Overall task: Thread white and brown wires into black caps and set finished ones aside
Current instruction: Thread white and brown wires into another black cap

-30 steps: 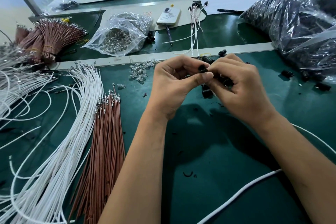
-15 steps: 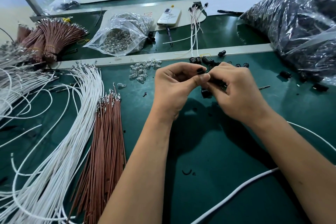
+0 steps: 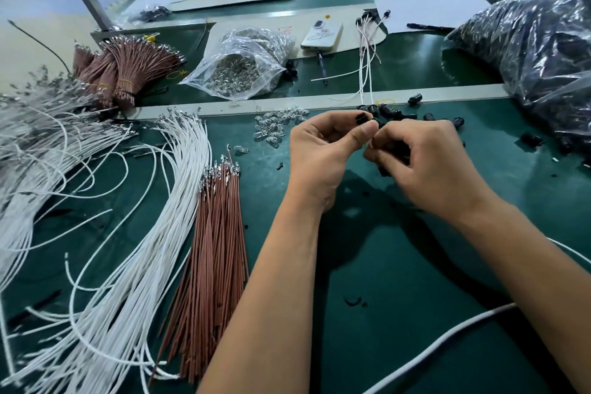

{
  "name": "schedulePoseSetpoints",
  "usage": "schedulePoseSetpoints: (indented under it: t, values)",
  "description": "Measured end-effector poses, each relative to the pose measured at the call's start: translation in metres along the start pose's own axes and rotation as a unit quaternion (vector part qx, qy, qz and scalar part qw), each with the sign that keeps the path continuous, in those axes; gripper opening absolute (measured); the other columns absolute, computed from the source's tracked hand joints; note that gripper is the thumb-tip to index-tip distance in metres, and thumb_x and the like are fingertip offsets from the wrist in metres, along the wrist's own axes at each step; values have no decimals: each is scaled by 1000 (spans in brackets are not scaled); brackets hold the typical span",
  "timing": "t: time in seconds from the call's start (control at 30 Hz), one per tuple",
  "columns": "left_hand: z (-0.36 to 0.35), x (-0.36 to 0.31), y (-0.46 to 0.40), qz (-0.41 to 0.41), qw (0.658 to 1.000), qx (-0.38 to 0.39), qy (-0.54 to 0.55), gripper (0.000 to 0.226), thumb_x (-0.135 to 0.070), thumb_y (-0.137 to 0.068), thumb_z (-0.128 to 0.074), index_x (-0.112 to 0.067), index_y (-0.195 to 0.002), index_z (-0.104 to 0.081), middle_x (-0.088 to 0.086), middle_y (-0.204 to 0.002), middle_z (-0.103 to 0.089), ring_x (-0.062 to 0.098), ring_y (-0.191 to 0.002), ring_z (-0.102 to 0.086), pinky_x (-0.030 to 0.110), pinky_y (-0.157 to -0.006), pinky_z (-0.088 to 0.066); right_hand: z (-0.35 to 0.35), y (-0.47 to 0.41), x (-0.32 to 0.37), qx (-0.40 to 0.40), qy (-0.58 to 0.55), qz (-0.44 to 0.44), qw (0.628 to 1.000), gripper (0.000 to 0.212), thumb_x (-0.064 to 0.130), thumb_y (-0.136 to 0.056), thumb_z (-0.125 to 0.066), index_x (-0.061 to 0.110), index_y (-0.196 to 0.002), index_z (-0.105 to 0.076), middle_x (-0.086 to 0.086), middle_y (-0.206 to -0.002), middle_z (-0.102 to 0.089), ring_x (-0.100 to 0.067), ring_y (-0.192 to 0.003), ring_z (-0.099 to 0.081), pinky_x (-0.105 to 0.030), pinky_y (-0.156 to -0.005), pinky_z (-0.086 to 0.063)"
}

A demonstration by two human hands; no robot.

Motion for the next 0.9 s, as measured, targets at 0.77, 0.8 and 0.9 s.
schedulePoseSetpoints:
  t: [0.77,0.8,0.9]
  values:
    - [108,-47,-9,-64,879,-239,407,22,-22,-102,-53,-11,-85,-61,-2,-69,-63,0,-44,-49,10,-44,-42,-147,-128,98,287,62,112,949,18,1,-93,-54,5,-88,-70,-17,-92,-70,-29,-92,-65,-31,-74,-40]
    - [107,-46,-9,-64,887,-232,394,20,-24,-99,-56,-11,-85,-60,-3,-67,-62,0,-45,-49,10,-44,-41,-145,-127,97,285,65,114,950,18,0,-91,-54,8,-85,-69,-16,-87,-66,-26,-87,-62,-30,-70,-37]
    - [100,-42,-10,-63,932,-191,303,16,-25,-76,-71,-12,-84,-64,-2,-70,-67,4,-49,-54,18,-46,-47,-122,-119,87,247,4,91,965,29,-4,-89,-56,20,-72,-57,-9,-79,-58,-18,-79,-52,-31,-67,-36]
Point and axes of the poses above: each hand's wrist, its own y-axis away from the middle knuckle, its own z-axis out of the back of the hand, x = y × z, the point moved 4 cm from there along -y, towards the middle knuckle
